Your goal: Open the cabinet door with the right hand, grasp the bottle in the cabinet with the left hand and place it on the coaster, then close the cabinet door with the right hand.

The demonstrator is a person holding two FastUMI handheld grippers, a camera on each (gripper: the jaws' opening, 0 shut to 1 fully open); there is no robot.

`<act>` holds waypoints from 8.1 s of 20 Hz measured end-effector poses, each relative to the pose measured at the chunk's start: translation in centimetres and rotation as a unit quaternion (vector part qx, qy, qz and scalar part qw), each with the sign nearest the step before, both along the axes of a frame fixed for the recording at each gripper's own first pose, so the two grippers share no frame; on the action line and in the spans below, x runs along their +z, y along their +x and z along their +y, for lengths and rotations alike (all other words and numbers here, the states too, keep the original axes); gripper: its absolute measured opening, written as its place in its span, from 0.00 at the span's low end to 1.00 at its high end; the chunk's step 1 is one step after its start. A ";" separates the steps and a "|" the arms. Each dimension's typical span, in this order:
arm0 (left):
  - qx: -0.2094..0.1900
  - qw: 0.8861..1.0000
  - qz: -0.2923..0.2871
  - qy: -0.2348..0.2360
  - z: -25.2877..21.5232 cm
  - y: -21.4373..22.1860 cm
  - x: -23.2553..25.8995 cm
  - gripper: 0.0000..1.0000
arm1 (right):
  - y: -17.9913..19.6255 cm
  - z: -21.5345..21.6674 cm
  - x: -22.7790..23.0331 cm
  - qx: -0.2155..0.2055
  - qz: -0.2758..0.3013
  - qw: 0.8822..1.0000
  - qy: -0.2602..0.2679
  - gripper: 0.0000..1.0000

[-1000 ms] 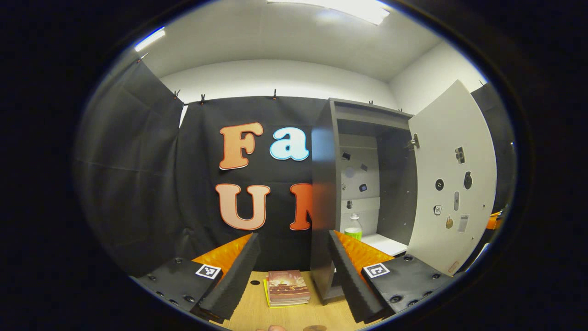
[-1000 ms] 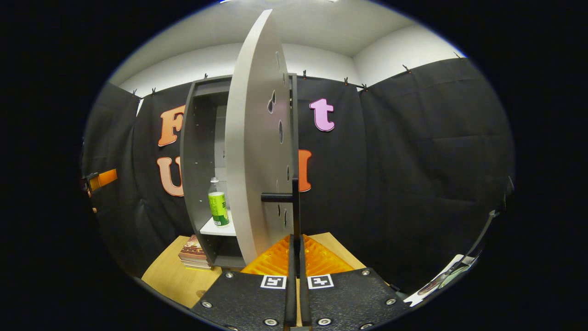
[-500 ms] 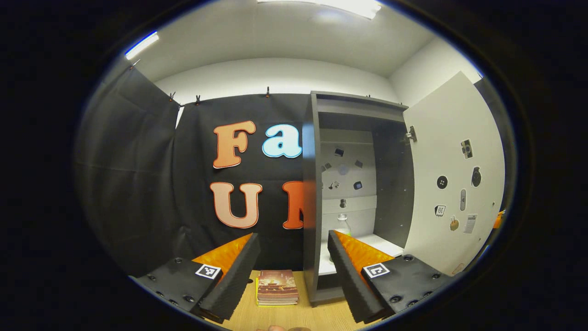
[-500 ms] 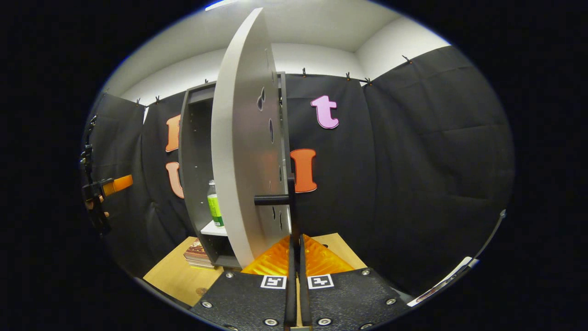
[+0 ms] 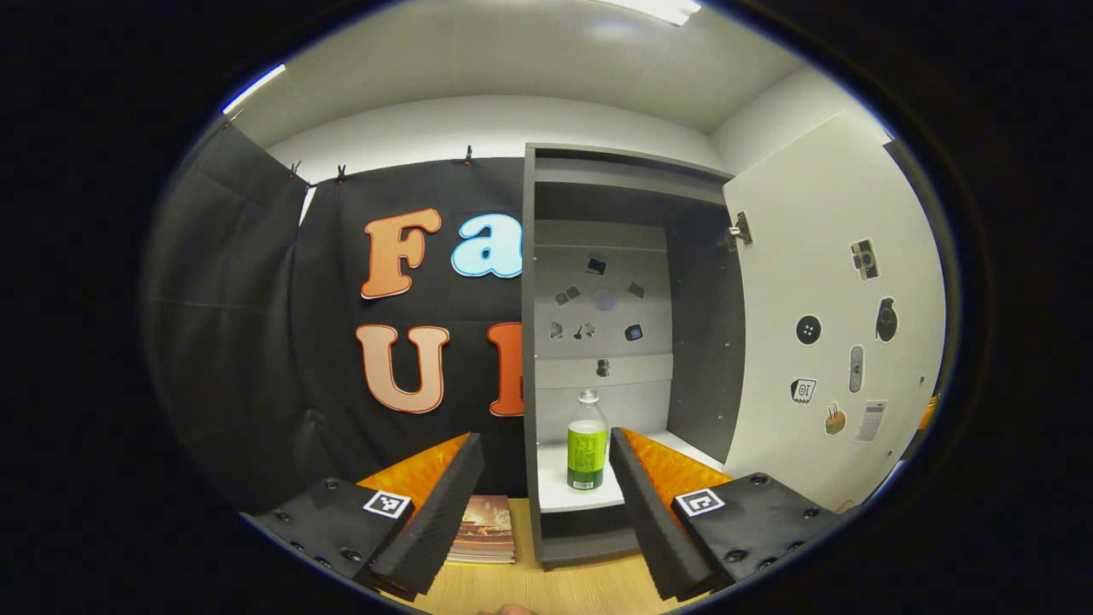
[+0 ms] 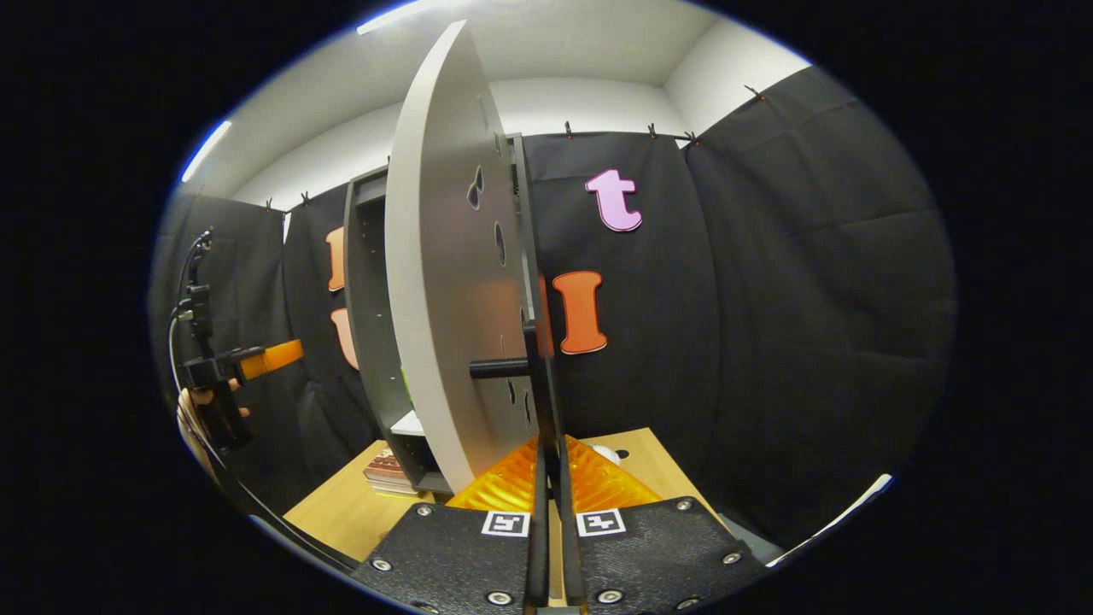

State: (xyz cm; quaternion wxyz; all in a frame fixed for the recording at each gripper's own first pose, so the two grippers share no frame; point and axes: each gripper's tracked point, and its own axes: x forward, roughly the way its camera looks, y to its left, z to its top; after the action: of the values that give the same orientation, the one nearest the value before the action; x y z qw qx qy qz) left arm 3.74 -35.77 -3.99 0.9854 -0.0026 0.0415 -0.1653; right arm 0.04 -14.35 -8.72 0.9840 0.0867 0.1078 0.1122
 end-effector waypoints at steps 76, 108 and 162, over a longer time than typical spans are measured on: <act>0.039 0.987 0.150 0.033 7.8 -2.2 -31.0 0.81 | -1.4 -8.1 -0.3 -0.133 -0.017 0.990 -0.035 0.93; 0.047 0.976 0.210 0.038 8.5 -7.3 -43.9 0.84 | -1.3 -5.7 -3.4 -0.135 0.031 0.989 -0.046 0.93; 0.128 0.991 0.026 0.009 18.5 -6.2 -3.5 0.94 | 1.9 -3.4 -4.4 -0.070 0.024 0.996 -0.040 0.97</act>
State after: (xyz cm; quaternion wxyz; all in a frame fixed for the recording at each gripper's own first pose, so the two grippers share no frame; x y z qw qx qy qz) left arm -2.45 -17.31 -7.50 0.9970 -0.0035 0.0674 -0.0370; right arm 1.89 -17.70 -13.09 0.9893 0.0572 0.1290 0.0361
